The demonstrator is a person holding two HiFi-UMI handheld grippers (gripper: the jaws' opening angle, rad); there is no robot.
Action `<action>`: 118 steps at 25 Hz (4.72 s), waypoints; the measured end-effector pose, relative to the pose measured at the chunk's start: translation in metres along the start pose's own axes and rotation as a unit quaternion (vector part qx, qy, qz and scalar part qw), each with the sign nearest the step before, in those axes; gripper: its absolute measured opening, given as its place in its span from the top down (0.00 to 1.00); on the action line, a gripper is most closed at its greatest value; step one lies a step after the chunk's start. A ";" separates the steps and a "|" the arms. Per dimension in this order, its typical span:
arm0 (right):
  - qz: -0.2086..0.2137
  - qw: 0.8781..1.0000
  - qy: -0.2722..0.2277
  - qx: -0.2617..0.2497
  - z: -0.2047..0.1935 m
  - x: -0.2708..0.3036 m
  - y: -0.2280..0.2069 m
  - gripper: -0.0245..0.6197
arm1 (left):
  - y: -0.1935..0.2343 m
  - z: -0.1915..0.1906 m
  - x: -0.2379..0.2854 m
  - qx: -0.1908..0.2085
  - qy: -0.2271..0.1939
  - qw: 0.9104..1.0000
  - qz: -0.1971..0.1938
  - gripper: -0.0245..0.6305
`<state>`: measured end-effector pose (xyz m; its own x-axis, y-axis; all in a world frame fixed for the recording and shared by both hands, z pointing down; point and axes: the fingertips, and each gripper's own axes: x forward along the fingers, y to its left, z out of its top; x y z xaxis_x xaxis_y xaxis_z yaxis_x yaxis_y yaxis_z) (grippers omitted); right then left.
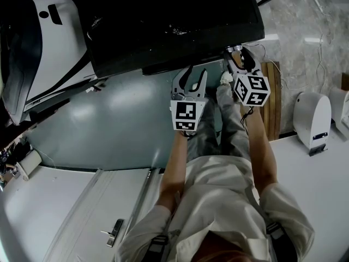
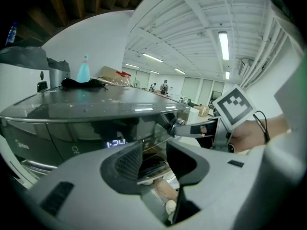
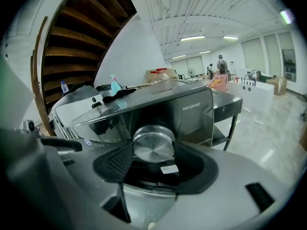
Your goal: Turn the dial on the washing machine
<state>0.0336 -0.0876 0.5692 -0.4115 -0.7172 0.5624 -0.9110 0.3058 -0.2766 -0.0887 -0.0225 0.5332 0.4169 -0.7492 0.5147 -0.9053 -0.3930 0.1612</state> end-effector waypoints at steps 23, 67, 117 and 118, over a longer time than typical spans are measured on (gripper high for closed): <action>0.079 0.977 -0.042 0.193 -0.001 0.001 -0.005 0.54 | -0.001 -0.004 -0.002 -0.005 0.000 1.000 0.003 0.71; 0.174 0.825 -0.116 0.526 -0.004 0.001 -0.013 0.54 | -0.024 0.009 0.008 0.005 -0.005 1.000 -0.016 0.71; -0.018 0.994 -0.001 -0.104 0.001 0.002 0.004 0.54 | -0.016 0.006 0.017 -0.008 0.000 1.000 -0.008 0.71; -0.015 0.995 -0.001 -0.097 0.000 0.002 0.004 0.54 | -0.015 0.006 0.017 -0.008 0.000 1.000 -0.008 0.71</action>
<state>0.0295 -0.0880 0.5690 -0.3837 -0.7297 0.5659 -0.9112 0.3985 -0.1040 -0.0672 -0.0325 0.5342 0.4318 -0.7421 0.5127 -0.8995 -0.3963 0.1840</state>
